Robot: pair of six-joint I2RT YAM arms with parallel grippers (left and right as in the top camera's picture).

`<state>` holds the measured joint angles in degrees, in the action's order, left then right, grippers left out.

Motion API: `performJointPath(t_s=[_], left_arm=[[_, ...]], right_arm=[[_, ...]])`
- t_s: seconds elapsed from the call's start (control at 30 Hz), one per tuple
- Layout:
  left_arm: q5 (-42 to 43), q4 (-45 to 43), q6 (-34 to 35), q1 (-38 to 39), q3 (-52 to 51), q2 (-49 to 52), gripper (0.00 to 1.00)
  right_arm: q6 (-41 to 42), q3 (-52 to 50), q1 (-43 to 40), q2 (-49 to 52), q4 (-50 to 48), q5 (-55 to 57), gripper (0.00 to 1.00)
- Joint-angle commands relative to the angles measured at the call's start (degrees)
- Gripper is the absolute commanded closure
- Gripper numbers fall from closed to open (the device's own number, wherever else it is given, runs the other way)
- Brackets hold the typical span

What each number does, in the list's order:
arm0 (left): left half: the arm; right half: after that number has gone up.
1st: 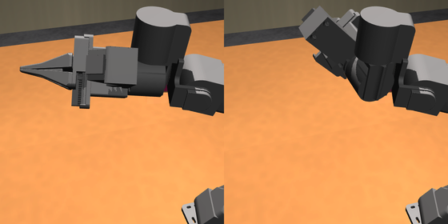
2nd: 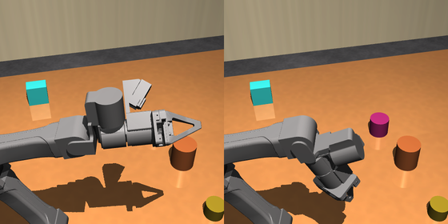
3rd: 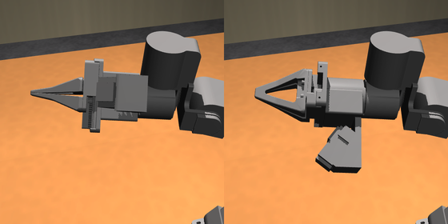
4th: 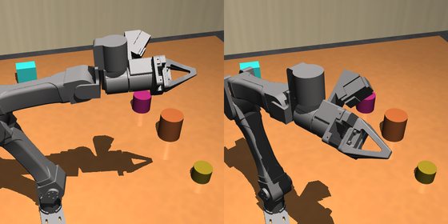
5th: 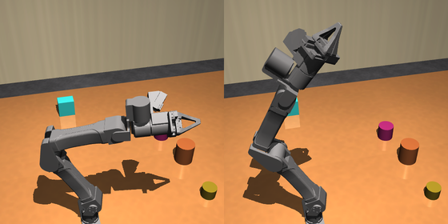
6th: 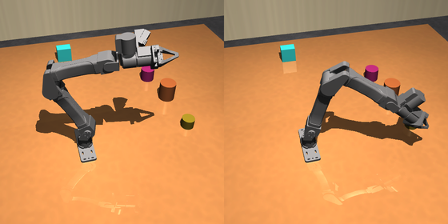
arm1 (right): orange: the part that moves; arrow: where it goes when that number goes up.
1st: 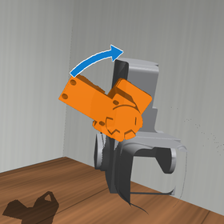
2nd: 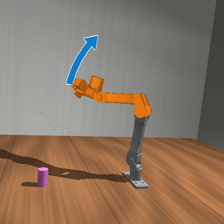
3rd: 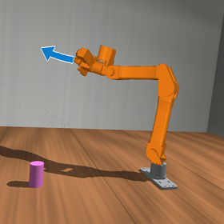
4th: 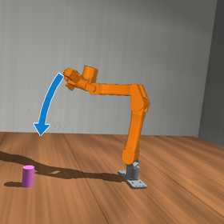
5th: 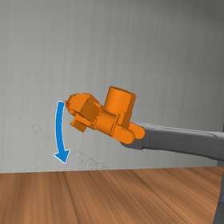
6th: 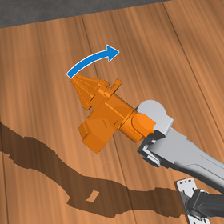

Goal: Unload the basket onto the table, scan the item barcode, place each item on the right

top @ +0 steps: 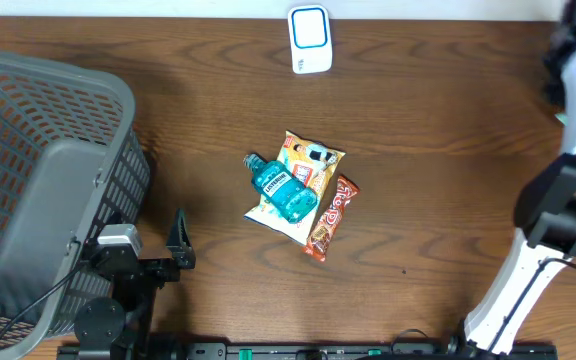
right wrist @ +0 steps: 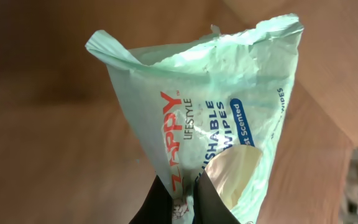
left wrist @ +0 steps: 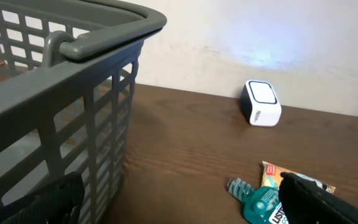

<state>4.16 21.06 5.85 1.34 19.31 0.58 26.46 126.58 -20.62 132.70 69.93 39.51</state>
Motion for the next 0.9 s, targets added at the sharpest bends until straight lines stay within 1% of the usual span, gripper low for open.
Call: performJointPath(t_s=[0.0, 0.07, 0.17, 0.2, 0.23, 0.27, 0.33, 0.37, 0.4, 0.43, 0.6, 0.7, 0.87], left_arm=[[-0.3, -0.1, 0.3, 0.0, 0.5, -0.4, 0.0], [-0.3, -0.1, 0.3, 0.0, 0.5, -0.4, 0.0], [-0.3, -0.1, 0.3, 0.0, 0.5, -0.4, 0.0], [-0.3, -0.1, 0.3, 0.0, 0.5, -0.4, 0.0], [-0.3, -0.1, 0.3, 0.0, 0.5, -0.4, 0.0], [-0.3, -0.1, 0.3, 0.0, 0.5, -0.4, 0.0], [-0.3, -0.1, 0.3, 0.0, 0.5, -0.4, 0.0], [-0.3, -0.1, 0.3, 0.0, 0.5, -0.4, 0.0], [-0.3, -0.1, 0.3, 0.0, 0.5, -0.4, 0.0], [-0.3, -0.1, 0.3, 0.0, 0.5, -0.4, 0.0], [-0.3, -0.1, 0.3, 0.0, 0.5, -0.4, 0.0], [-0.3, -0.1, 0.3, 0.0, 0.5, -0.4, 0.0], [-0.3, -0.1, 0.3, 0.0, 0.5, -0.4, 0.0]], right_arm=[[-0.4, -3.0, -4.4, 1.7, -1.7, 1.9, 0.99], [-0.4, -5.4, -7.7, 2.1, -3.7, 1.1, 0.97], [-0.4, -6.9, -11.3, 2.1, -5.3, -2.9, 0.82], [-0.4, -6.9, -12.4, 2.1, -6.0, -4.6, 0.79], [-0.4, -6.7, -13.3, 2.0, -6.4, -6.1, 0.73], [-0.4, -6.2, -14.2, 1.8, -6.5, -7.5, 0.55], [-0.4, -4.7, -15.5, 1.5, -5.8, -10.1, 0.32], [-0.4, -3.7, -16.1, 1.0, -5.0, -12.1, 0.17], [-0.4, -2.8, -16.6, 0.5, -4.4, -14.4, 0.05], [-0.4, -1.9, -17.1, -0.2, -4.0, -17.3, 0.01], [-0.4, 1.5, -19.2, -6.4, -1.5, -34.8, 0.01], [-0.4, 1.5, -19.5, -13.0, -1.6, -45.5, 0.01], [-0.4, 1.5, -17.8, -25.4, -1.0, -54.6, 0.01]])
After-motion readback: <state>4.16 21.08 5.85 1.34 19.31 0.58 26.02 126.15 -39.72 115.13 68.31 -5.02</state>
